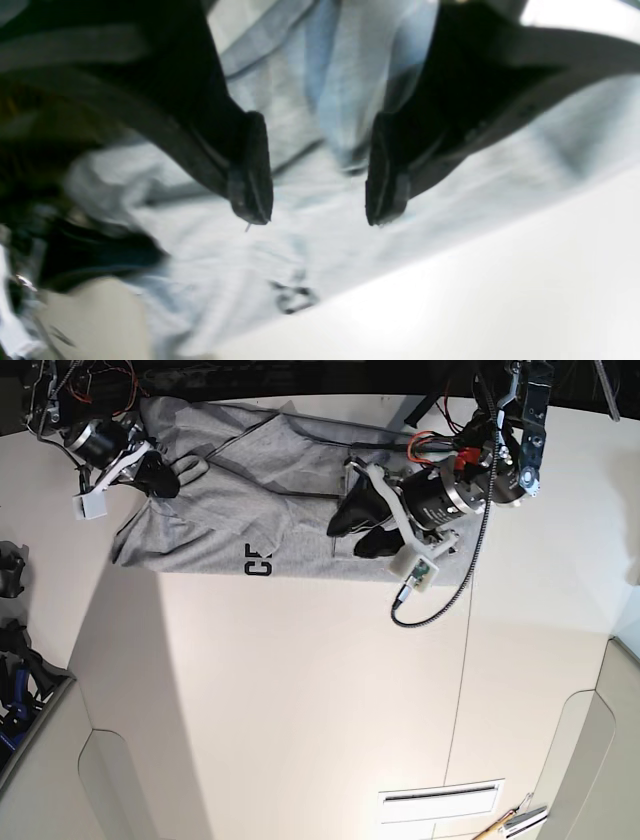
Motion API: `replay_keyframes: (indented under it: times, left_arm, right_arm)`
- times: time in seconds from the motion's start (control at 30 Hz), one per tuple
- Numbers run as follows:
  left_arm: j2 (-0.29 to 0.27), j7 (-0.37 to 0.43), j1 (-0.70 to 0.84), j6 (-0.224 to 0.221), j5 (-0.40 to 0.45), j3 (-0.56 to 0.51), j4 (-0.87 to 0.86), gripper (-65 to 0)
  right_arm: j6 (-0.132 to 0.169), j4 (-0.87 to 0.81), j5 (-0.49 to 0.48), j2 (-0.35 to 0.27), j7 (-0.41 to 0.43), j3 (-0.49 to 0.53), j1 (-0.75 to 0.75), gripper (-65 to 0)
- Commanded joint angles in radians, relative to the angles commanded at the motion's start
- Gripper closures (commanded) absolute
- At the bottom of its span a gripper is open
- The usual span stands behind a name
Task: Fold the T-shirt properly
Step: 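Fold the strip's end with the left gripper toward the right gripper, then grasp the folded end again with the left gripper and push it further inward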
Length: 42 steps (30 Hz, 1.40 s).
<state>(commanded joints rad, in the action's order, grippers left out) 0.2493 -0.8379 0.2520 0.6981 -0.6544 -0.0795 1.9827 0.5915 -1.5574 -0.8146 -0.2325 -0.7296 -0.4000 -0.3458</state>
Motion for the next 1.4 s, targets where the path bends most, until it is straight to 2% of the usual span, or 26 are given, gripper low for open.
replay_keyframes:
  times: [0.07, 0.2, 0.27, 0.4, 0.57, 0.7, 0.77, 0.8, 0.9, 1.0, 1.07, 1.13, 1.4]
  left_arm:
    - [0.0, -0.038, 0.001, 0.0, -0.023, 0.049, 0.0, -33.5]
    - [0.0, -0.164, 0.001, 0.0, -0.086, 0.132, 0.0, -33.5]
    - [0.001, -0.193, 0.006, 0.0, -0.089, 0.169, 0.0, -33.5]
    - [0.0, -0.192, 0.045, 0.0, -0.089, 0.226, 0.0, -33.5]
    - [0.0, -0.184, 0.09, 0.0, -0.089, 0.23, 0.0, -33.5]
    - [0.0, -0.093, 0.12, 0.0, -0.142, 0.224, 0.0, -32.6]
    - [-0.001, -0.077, 0.115, 0.0, -0.14, 0.187, 0.0, -32.1]
    - [0.0, -0.072, 0.111, 0.0, -0.135, 0.157, 0.0, -29.8]
    - [-0.001, -0.028, 0.105, 0.0, -0.062, 0.032, 0.0, -21.5]
    - [-0.032, 0.023, 0.08, 0.0, 0.079, -0.08, 0.0, -20.8]
    - [-0.068, 0.045, 0.044, -0.062, 0.172, -0.131, -0.003, -20.8]
    - [-0.09, 0.056, 0.01, -0.09, 0.246, -0.164, -0.015, -20.8]
    - [-0.105, 0.064, -0.068, -0.093, 0.296, -0.183, -0.146, -20.8]
  right_arm:
    - [0.0, 0.0, 0.009, 0.0, -0.001, -0.006, 0.018, 0.0]
    - [0.0, 0.0, 0.044, -0.009, -0.005, -0.054, 0.056, 0.0]
    - [0.0, 0.0, 0.045, -0.028, -0.006, -0.075, 0.071, 0.0]
    - [0.0, 0.0, 0.045, -0.088, -0.007, -0.082, 0.077, 0.0]
    - [0.0, 0.0, 0.045, -0.159, -0.004, -0.106, 0.09, 0.0]
    - [0.0, 0.0, 0.028, -0.169, -0.005, -0.127, 0.117, 0.0]
    - [0.0, 0.0, 0.018, -0.166, -0.008, -0.127, 0.121, 0.0]
    - [0.0, 0.0, 0.018, -0.163, -0.008, -0.127, 0.121, 0.0]
    - [0.0, 0.0, 0.019, -0.154, -0.01, -0.127, 0.121, 0.0]
    - [0.0, 0.0, 0.019, -0.132, -0.024, -0.127, 0.12, 0.0]
    - [0.0, 0.0, 0.018, -0.119, -0.028, -0.127, 0.121, 0.0]
    - [0.0, 0.0, 0.018, -0.107, -0.03, -0.127, 0.121, 0.0]
    - [0.0, 0.0, 0.022, -0.095, -0.03, -0.127, 0.115, 0.0]
